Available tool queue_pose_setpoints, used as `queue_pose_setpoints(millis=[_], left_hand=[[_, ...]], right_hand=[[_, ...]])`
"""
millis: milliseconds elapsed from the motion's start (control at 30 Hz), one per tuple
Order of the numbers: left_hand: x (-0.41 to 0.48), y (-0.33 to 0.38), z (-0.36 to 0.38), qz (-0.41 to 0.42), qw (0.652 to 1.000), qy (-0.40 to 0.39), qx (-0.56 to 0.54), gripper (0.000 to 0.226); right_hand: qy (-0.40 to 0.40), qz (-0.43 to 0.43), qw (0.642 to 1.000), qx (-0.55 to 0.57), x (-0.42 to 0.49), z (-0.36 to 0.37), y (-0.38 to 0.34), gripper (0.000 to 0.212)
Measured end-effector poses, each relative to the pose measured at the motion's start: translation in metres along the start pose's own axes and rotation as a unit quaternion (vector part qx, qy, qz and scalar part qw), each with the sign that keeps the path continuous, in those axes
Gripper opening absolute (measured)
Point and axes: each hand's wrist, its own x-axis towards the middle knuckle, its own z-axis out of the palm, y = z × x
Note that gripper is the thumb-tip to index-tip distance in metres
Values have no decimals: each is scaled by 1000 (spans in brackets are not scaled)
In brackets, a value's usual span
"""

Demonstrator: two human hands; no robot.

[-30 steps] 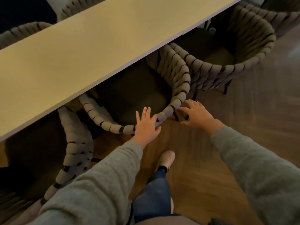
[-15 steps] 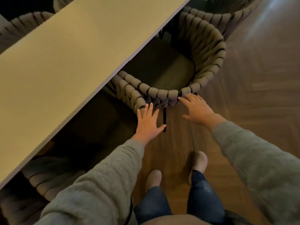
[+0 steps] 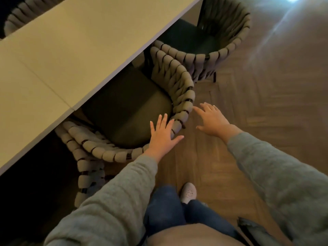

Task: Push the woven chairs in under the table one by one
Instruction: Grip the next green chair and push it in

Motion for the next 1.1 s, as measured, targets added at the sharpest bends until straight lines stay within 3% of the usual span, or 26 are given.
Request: queue_pose_setpoints(millis=[633, 900, 1100], left_hand=[[329, 125, -74, 3, 998, 33, 47, 78], [429, 183, -71, -41, 994, -83, 49, 85], [481, 246, -54, -161, 977, -137, 3, 93]], right_hand=[[15, 7, 1000, -19, 226, -105, 251, 82], [-13, -85, 993, -84, 306, -135, 371, 82], [-51, -187, 964, -184, 371, -167, 460, 82]])
